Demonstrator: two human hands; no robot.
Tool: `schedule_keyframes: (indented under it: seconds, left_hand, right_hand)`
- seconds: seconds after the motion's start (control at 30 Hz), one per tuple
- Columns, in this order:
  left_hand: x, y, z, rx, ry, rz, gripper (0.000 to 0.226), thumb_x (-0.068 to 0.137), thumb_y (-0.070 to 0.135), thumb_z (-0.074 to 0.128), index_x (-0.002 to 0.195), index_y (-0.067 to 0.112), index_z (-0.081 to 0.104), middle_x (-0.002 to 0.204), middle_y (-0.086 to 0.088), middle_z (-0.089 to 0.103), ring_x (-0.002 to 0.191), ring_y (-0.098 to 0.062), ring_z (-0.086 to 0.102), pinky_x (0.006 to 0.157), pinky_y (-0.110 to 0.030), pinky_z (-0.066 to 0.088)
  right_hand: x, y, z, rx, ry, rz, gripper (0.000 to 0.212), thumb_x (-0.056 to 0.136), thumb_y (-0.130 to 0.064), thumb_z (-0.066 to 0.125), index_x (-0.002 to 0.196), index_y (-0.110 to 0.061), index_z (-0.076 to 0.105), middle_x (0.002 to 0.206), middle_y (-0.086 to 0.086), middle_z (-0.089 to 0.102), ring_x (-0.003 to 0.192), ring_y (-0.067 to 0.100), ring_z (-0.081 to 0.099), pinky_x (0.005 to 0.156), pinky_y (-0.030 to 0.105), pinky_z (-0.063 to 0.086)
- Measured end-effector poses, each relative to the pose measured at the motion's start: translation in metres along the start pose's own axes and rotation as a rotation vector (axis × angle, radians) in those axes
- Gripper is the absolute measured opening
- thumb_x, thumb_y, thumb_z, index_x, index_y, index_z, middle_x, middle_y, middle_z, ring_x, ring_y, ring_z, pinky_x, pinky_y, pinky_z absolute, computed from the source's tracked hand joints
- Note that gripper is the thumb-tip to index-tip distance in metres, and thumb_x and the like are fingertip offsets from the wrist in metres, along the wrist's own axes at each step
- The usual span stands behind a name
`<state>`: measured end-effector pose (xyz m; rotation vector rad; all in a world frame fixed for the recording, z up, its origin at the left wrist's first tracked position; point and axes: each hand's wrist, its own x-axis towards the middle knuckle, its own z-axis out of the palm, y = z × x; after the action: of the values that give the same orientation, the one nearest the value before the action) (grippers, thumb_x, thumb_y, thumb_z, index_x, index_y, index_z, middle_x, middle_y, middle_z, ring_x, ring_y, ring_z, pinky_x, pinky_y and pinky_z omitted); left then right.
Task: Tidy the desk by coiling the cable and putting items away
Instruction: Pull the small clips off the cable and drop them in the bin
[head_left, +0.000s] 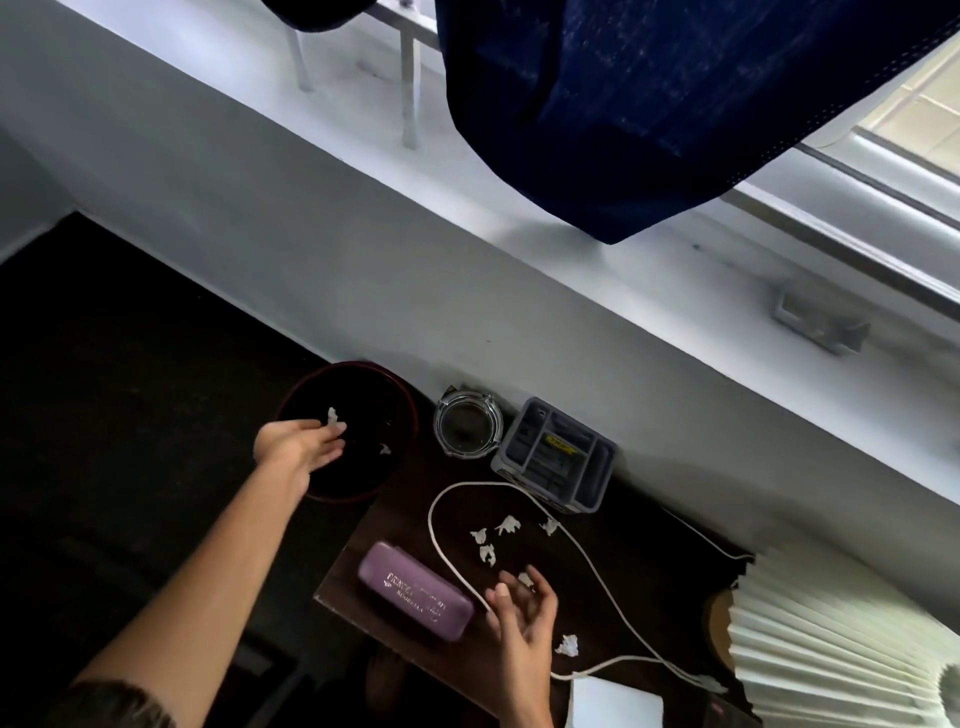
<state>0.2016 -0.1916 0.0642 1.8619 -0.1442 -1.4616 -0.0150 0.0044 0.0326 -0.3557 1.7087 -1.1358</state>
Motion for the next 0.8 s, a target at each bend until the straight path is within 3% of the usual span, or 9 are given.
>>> schedule_keyframes:
  seconds: [0.1,0.2,0.33,0.43,0.47,0.53,0.6,0.7,0.8]
  left_hand:
    - [0.023,0.006,0.000,0.144,0.027,-0.019,0.063,0.079,-0.014,0.058,0.136,-0.003,0.034,0.127,-0.035,0.050,0.114,-0.045,0.054,0.096,-0.048,0.046]
    - [0.040,0.005,-0.004,0.266,0.081,-0.016,0.064,0.079,-0.012,0.059,0.137,0.001,0.035,0.127,-0.032,0.053,0.117,-0.040,0.055,0.097,-0.047,0.047]
    - [0.046,-0.005,-0.009,0.326,0.145,0.028,0.050,0.082,-0.007,0.057,0.130,-0.002,0.045,0.121,-0.029,0.059,0.111,-0.034,0.060,0.092,-0.037,0.049]
    - [0.031,-0.022,-0.005,0.300,0.103,0.043,0.038,0.085,-0.008,0.053,0.123,-0.006,0.050,0.111,-0.028,0.062,0.093,-0.032,0.065,0.082,-0.031,0.053]
    - [0.022,-0.029,-0.003,0.288,0.079,0.045,0.036,0.086,-0.008,0.052,0.122,-0.007,0.051,0.101,-0.025,0.064,0.081,-0.027,0.064,0.072,-0.025,0.056]
    - [0.002,-0.045,0.003,0.263,0.040,0.039,0.033,0.087,-0.009,0.050,0.120,-0.010,0.051,0.079,-0.014,0.060,0.067,-0.017,0.059,0.049,-0.013,0.053]
    - [-0.018,-0.063,0.013,0.239,0.005,0.025,0.030,0.087,-0.010,0.048,0.117,-0.012,0.052,0.072,-0.011,0.056,0.055,-0.013,0.062,0.042,-0.010,0.049]
    - [-0.042,-0.093,0.035,0.246,-0.060,-0.008,0.027,0.087,-0.010,0.049,0.113,-0.012,0.054,0.070,-0.011,0.058,0.040,-0.005,0.061,0.041,-0.010,0.049]
    - [-0.063,-0.116,0.054,0.291,-0.123,-0.027,0.023,0.086,-0.008,0.052,0.107,-0.011,0.058,0.070,-0.009,0.061,0.057,-0.013,0.061,0.044,-0.009,0.049]
  right_hand:
    - [0.003,-0.002,-0.009,0.029,0.070,-0.006,0.037,0.091,-0.004,0.049,0.122,-0.021,0.038,0.110,0.001,0.057,0.087,0.017,0.063,0.064,0.019,0.056]
    - [0.008,-0.001,-0.020,-0.041,0.119,-0.036,0.032,0.092,-0.003,0.046,0.119,-0.017,0.040,0.109,0.005,0.057,0.077,0.007,0.067,0.062,0.015,0.055]
    - [0.012,0.006,-0.041,-0.122,0.256,-0.073,0.020,0.091,-0.008,0.051,0.104,-0.023,0.051,0.104,0.011,0.059,0.073,0.001,0.065,0.061,0.011,0.054]
    - [0.008,0.007,-0.053,-0.195,0.380,-0.088,0.014,0.078,-0.042,0.066,0.089,-0.039,0.058,0.100,0.007,0.060,0.075,-0.006,0.062,0.061,0.005,0.050]
    - [0.008,0.008,-0.058,-0.229,0.420,-0.087,0.015,0.076,-0.040,0.068,0.088,-0.038,0.059,0.100,0.008,0.059,0.076,-0.010,0.060,0.060,0.002,0.047]
    - [0.009,0.013,-0.067,-0.339,0.483,-0.097,0.016,0.082,-0.012,0.066,0.095,-0.020,0.061,0.102,0.012,0.057,0.075,-0.016,0.056,0.059,-0.003,0.042]
    - [0.014,0.017,-0.075,-0.449,0.492,-0.098,0.021,0.080,-0.001,0.065,0.100,-0.004,0.060,0.104,0.015,0.055,0.075,-0.012,0.058,0.061,-0.004,0.041]
    - [0.018,0.023,-0.080,-0.602,0.390,-0.085,0.029,0.078,-0.003,0.069,0.104,-0.003,0.059,0.106,0.008,0.050,0.089,0.016,0.062,0.073,0.008,0.048]
    - [0.025,0.028,-0.081,-0.858,0.227,-0.137,0.033,0.076,-0.005,0.071,0.106,-0.006,0.061,0.108,0.009,0.050,0.104,0.029,0.053,0.089,0.035,0.047]
